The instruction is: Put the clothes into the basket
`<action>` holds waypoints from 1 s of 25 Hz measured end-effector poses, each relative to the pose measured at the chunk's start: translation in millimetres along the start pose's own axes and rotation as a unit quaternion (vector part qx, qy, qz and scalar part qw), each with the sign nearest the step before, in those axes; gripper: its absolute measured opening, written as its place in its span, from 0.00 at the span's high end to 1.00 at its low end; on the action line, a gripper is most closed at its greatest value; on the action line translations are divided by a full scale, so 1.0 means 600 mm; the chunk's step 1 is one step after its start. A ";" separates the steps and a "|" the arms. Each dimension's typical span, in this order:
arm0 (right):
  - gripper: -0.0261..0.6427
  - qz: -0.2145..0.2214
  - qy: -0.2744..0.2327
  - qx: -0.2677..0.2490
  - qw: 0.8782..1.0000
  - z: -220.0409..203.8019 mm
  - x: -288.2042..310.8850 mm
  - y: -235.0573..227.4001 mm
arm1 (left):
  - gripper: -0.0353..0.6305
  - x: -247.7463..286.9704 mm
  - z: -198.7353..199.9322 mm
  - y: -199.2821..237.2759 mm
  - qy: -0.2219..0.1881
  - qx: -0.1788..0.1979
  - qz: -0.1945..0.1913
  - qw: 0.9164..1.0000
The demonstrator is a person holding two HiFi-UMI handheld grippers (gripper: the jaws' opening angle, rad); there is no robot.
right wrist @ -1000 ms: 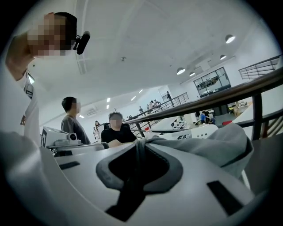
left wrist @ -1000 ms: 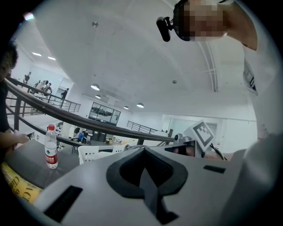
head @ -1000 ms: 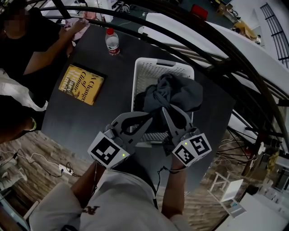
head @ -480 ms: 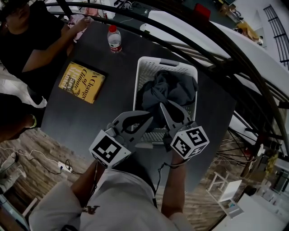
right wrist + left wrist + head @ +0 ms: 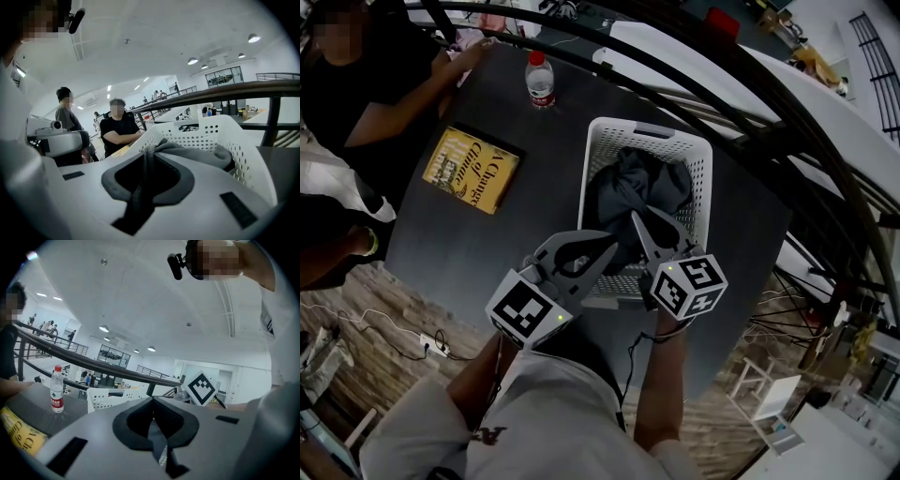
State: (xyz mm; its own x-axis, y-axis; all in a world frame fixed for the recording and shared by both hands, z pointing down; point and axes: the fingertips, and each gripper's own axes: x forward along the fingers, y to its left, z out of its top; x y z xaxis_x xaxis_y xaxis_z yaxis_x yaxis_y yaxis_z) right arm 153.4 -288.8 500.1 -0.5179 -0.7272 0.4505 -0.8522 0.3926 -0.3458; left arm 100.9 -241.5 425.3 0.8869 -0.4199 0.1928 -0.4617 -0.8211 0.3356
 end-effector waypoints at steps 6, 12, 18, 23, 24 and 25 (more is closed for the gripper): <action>0.87 -0.015 0.018 -0.014 1.000 -0.019 0.007 -0.001 | 0.94 0.000 -0.001 -0.003 0.000 0.000 -0.001 1.000; 0.87 -0.027 0.028 -0.028 0.999 -0.026 0.009 -0.007 | 0.94 0.000 -0.003 -0.001 0.001 -0.002 0.001 1.000; 0.87 -0.036 0.040 -0.042 0.998 -0.034 0.008 -0.013 | 0.94 0.004 -0.008 -0.003 -0.002 -0.002 0.000 1.000; 0.87 -0.044 0.042 -0.041 0.997 -0.038 0.008 -0.018 | 0.94 0.001 -0.004 -0.003 -0.002 -0.004 0.000 1.000; 0.87 -0.045 0.041 -0.040 0.997 -0.038 0.008 -0.019 | 0.94 0.001 -0.004 -0.002 -0.003 -0.004 0.001 1.000; 0.86 -0.045 0.041 -0.040 0.997 -0.038 0.008 -0.020 | 0.94 0.000 -0.004 -0.002 -0.003 -0.003 0.001 1.000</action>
State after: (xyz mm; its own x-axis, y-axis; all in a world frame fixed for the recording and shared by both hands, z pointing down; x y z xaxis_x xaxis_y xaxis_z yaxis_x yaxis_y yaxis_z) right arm 159.3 -284.0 525.1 -0.4399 -0.7151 0.5432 -0.8974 0.3734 -0.2353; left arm 101.3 -239.9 427.0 0.8857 -0.4246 0.1876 -0.4641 -0.8174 0.3413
